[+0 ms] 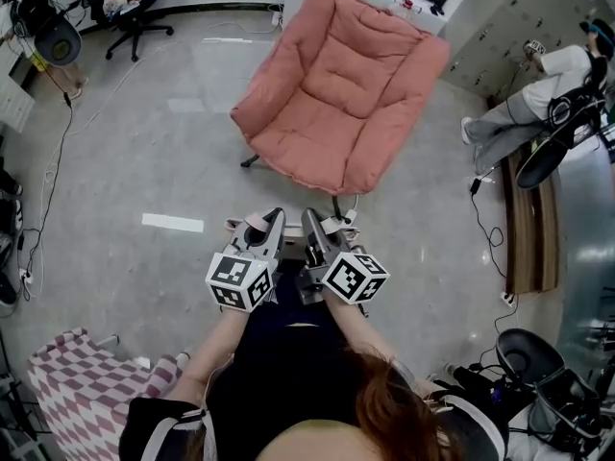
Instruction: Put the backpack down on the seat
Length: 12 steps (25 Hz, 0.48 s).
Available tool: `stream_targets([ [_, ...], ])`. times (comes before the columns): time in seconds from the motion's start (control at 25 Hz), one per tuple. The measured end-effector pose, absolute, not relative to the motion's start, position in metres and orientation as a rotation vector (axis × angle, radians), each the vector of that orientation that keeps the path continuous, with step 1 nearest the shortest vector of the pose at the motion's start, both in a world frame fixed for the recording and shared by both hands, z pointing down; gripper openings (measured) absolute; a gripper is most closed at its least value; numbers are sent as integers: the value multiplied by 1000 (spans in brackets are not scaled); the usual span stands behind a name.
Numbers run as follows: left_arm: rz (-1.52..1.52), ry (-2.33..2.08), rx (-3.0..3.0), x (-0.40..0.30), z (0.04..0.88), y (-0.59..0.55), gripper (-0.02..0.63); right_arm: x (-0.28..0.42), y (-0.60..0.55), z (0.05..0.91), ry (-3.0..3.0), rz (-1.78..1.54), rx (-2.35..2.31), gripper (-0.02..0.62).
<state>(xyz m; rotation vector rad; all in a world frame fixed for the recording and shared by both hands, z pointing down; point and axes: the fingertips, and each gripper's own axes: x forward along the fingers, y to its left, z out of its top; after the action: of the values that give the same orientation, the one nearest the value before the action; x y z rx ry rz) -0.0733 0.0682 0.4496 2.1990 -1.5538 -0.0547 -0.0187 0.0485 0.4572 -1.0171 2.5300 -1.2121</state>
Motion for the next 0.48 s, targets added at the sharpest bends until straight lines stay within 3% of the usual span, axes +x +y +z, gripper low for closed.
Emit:
stream_targets([
  [0.48, -53, -1599, 2156, -79, 448, -12, 17, -27, -39, 454, 2548, -1262, -951, 34],
])
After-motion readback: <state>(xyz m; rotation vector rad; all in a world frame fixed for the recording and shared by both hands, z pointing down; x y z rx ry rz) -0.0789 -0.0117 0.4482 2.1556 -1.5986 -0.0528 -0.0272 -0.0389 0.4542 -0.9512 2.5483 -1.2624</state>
